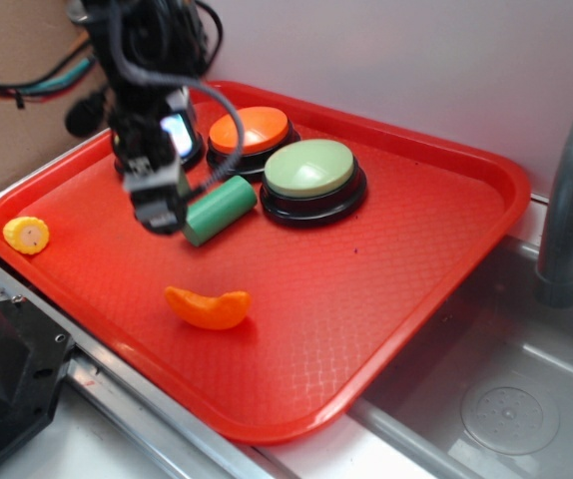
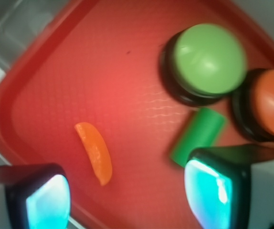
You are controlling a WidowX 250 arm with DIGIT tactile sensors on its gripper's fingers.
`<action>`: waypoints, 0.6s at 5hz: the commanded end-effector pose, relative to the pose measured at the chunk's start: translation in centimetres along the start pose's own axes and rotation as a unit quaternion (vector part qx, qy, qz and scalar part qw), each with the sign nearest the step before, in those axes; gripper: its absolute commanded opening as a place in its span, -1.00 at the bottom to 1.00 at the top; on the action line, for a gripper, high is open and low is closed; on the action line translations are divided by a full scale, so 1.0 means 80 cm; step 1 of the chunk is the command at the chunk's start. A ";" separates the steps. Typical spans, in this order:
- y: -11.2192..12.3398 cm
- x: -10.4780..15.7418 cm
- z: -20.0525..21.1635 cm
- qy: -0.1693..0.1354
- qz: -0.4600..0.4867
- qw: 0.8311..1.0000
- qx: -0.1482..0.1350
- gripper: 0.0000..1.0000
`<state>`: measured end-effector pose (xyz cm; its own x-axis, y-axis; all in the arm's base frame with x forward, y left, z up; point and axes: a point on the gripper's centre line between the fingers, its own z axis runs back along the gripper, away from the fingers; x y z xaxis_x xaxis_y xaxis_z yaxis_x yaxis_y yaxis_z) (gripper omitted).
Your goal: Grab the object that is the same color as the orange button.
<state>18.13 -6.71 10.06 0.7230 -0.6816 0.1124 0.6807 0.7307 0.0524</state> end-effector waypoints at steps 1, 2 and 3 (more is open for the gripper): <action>-0.026 0.001 -0.064 0.002 -0.056 0.998 0.006 1.00; -0.028 -0.002 -0.087 0.012 -0.074 0.997 -0.006 1.00; -0.035 0.003 -0.104 0.023 -0.088 0.996 -0.004 1.00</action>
<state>17.27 -8.64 1.20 0.5973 -0.8015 0.0291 0.7999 0.5979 0.0518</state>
